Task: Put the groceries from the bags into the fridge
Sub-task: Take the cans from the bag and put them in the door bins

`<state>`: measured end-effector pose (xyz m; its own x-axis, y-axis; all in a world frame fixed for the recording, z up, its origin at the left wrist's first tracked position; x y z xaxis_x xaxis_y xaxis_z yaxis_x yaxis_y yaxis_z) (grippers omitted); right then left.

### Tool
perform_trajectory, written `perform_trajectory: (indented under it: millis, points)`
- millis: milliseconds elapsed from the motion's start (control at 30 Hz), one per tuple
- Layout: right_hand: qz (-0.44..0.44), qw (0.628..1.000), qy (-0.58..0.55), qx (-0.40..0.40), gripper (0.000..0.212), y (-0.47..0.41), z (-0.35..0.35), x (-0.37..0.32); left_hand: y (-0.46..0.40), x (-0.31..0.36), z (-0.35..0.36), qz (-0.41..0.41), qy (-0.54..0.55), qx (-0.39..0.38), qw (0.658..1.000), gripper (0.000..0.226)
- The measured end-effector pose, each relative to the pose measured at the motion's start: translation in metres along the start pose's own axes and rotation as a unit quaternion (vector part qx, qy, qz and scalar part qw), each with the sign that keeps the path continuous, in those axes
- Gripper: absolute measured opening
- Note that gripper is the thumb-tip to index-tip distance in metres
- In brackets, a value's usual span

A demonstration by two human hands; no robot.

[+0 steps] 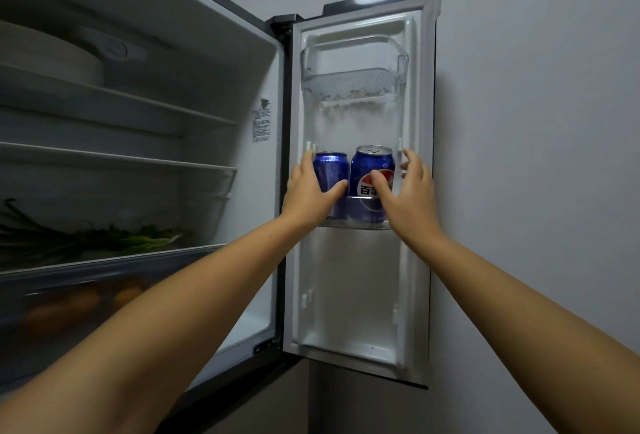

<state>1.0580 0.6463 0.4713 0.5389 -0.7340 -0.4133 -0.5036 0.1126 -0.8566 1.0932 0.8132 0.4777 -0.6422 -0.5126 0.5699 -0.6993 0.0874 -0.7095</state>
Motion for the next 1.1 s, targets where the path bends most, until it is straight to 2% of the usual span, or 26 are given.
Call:
perform_trajectory:
  millis: [133,267,367,500,567,733,867,1000,1100]
  points:
    - [-0.018,0.998,-0.068,0.01,0.058,0.005,-0.008,0.013,0.023,0.009,-0.002,0.015,-0.032,0.031,0.999,0.079]
    - [-0.033,0.997,-0.073,0.002,0.062,0.014,-0.005,0.017,0.044,0.02,-0.002,-0.011,-0.018,0.071,0.997,0.077]
    - [-0.087,0.991,-0.097,0.004,0.065,0.029,-0.005,0.004,0.068,0.025,0.0,-0.031,-0.012,0.097,0.995,0.078]
    - [-0.167,0.971,-0.169,-0.037,0.056,0.077,0.011,-0.014,0.134,0.018,-0.003,-0.069,-0.03,0.129,0.989,0.071]
    - [-0.171,0.96,-0.201,-0.094,0.056,0.111,0.027,-0.018,0.182,0.007,-0.012,-0.099,-0.064,0.146,0.982,0.067]
    - [-0.142,0.911,-0.265,-0.281,0.053,0.192,0.072,-0.041,0.298,-0.013,-0.067,-0.193,-0.166,0.168,0.952,0.051]
    - [-0.109,0.856,-0.34,-0.373,0.04,0.248,0.095,-0.083,0.366,-0.002,-0.124,-0.238,-0.234,0.217,0.917,0.041]
    - [-0.174,0.803,-0.375,-0.43,0.037,0.292,0.096,-0.174,0.411,0.041,-0.185,-0.221,-0.32,0.262,0.883,0.041]
    - [-0.244,0.768,-0.4,-0.436,0.036,0.326,0.08,-0.258,0.438,0.082,-0.227,-0.187,-0.396,0.294,0.85,0.039]
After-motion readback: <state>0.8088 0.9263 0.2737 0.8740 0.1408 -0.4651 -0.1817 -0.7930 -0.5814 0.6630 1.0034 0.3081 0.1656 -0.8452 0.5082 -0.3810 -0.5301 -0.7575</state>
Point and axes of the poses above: each hand's wrist, its own y-axis away from the middle knuckle, its own z-axis out of the palm, x = y × z, the point moved 3 cm from there along -y, towards the middle knuckle, and after that the axes turned 7 degrees about -x, right-handed, at the moved point
